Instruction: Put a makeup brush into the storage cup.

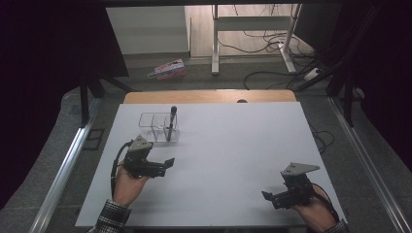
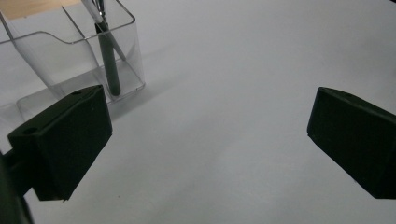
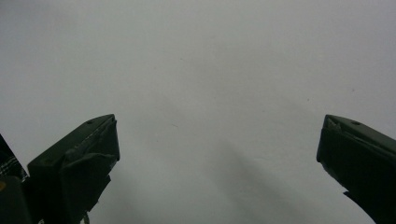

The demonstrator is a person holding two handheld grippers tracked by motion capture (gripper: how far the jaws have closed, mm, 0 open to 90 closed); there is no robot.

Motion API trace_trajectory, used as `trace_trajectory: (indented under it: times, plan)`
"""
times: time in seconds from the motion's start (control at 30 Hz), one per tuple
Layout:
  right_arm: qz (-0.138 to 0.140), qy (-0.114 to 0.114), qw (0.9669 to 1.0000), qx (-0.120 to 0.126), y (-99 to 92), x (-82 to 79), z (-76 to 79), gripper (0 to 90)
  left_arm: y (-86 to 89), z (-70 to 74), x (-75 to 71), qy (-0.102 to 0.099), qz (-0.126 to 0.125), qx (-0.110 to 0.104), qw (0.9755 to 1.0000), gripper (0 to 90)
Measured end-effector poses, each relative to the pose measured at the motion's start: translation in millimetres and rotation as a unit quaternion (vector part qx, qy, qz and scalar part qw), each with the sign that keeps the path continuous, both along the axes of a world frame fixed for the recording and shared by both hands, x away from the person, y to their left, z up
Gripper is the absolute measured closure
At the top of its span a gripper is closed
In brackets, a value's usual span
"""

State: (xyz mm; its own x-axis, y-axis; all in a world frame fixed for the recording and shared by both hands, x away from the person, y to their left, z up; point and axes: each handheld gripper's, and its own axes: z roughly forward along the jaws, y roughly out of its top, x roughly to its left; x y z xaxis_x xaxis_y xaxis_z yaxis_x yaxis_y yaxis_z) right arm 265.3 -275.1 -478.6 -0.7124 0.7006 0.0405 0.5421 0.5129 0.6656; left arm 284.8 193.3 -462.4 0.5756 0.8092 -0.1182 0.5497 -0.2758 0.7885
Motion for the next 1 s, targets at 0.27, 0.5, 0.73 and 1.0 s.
trace_trajectory:
  times: [0.27,0.5,0.73,1.0]
  plan:
    - [-0.001,0.000,1.0000,0.001,-0.2,0.1,0.2,0.0,2.9,-4.5,-6.7,0.007,-0.001,-0.002,1.0000,0.4]
    - [-0.002,0.000,1.0000,0.003,-0.2,0.0,0.3,0.0,4.4,-6.6,-15.1,0.009,0.001,0.005,0.9999,0.4]
    - [-0.004,-0.001,1.0000,0.003,-0.4,0.0,0.6,0.0,6.3,-6.3,-24.3,0.006,0.005,0.007,0.9999,0.4]
    - [-0.004,-0.001,1.0000,0.003,-0.2,-0.2,0.5,0.0,9.4,-6.3,-33.7,0.006,0.007,0.006,0.9999,0.4]
